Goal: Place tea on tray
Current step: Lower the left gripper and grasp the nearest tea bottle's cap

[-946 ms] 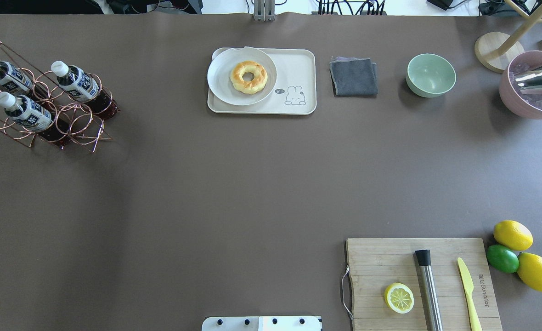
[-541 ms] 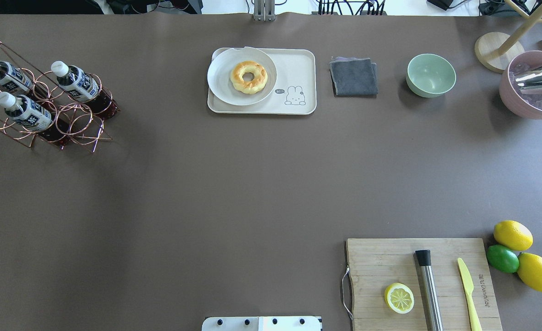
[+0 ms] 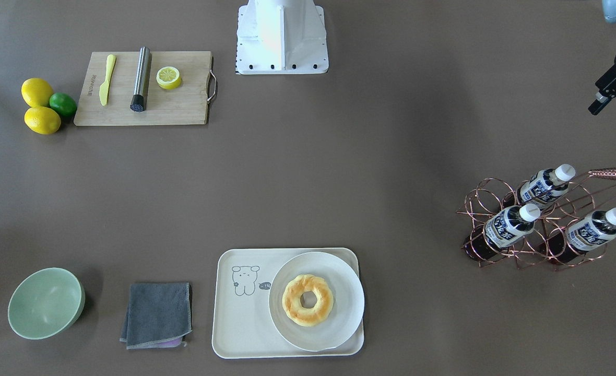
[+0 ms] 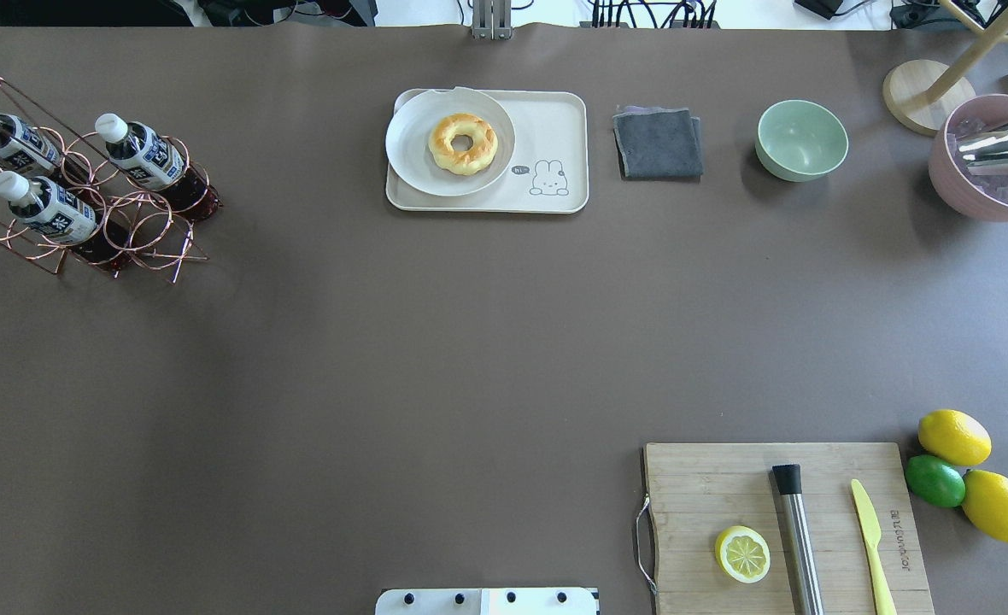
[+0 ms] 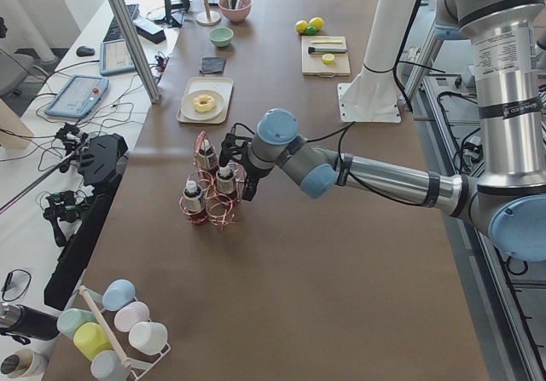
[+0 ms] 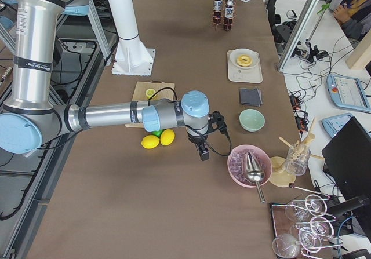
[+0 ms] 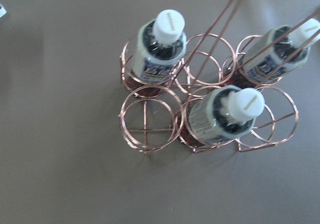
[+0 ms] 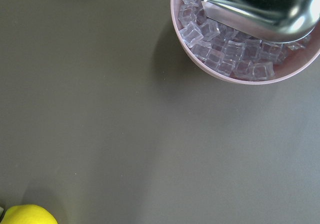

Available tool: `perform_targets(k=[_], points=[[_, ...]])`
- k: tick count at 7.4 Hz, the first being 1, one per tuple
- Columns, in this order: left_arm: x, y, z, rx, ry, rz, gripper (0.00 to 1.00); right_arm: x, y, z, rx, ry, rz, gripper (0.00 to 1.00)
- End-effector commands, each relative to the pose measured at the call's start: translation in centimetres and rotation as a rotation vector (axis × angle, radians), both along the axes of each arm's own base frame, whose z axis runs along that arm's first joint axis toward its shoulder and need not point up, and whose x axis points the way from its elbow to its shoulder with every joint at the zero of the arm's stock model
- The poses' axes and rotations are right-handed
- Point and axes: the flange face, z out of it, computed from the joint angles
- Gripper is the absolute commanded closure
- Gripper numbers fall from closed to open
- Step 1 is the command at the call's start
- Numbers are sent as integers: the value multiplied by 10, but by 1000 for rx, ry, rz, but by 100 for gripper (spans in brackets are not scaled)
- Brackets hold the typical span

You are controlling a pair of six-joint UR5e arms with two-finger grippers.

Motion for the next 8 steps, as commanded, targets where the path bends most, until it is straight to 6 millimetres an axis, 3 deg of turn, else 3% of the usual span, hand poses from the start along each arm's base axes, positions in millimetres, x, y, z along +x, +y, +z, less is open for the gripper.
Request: perform_targets(k=[1,2,6,8], points=[[68,-40,-45,42,-32,-61,3,-3,0,5,-11,0,-5,0],[82,-47,-47,51,-43,-56,3,-8,-2,4,-20,0,-5,0],[90,-72,-31,59,-99,-82,9,-21,-5,11,-54,2,-12,0],[94,-71,-27,60,-105,-69,9,-25,-5,13,-62,4,-15,0]])
